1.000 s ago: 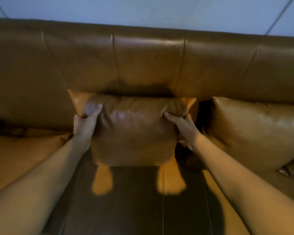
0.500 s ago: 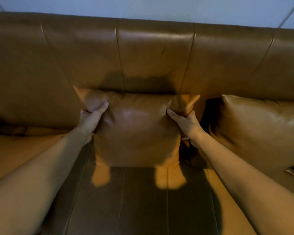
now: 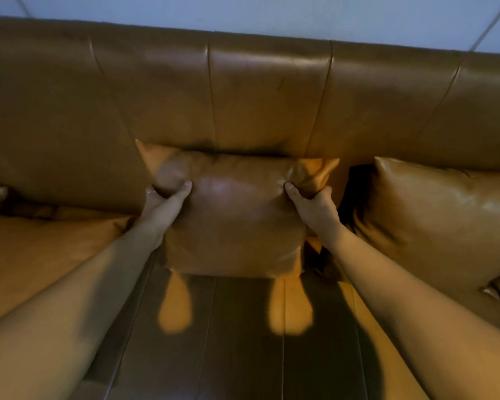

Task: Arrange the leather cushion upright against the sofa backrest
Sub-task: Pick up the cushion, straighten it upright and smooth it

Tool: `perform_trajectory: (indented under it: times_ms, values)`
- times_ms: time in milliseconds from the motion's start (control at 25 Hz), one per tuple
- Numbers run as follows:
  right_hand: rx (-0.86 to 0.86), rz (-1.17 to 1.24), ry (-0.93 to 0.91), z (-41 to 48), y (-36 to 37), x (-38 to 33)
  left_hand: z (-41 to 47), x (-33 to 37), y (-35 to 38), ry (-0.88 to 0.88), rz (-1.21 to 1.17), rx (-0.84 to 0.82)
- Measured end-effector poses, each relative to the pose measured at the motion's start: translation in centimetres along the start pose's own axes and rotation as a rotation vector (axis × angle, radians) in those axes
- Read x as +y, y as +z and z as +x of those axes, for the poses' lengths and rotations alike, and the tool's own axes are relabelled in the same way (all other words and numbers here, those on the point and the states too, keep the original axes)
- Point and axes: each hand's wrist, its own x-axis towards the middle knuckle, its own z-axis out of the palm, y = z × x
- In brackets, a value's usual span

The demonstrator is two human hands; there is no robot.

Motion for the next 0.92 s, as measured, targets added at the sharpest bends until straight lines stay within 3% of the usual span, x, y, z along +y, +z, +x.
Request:
perform_trajectory:
  times_ms: [120, 320, 520, 920]
  values:
    - [0.050, -0.193, -0.082, -2.2, -0.6, -0.4, -2.3, -0.3, -0.6, 0.023, 0.171, 0.035]
    - [-0.028, -0.508, -0.367, -7.1, -2.5, -1.4, -7.7, 1.6, -1.9, 0.113, 0.461, 0.027]
    - [-0.156, -0.624, -0.619, -13.0, 0.0, -4.0, -11.6, 1.9, -7.3, 0.114, 0.429, 0.118]
    - [-0.468, -0.555, -0.587, -22.0, 19.8, -6.9, -7.4, -6.0, -26.6, -0.050, 0.375, 0.345]
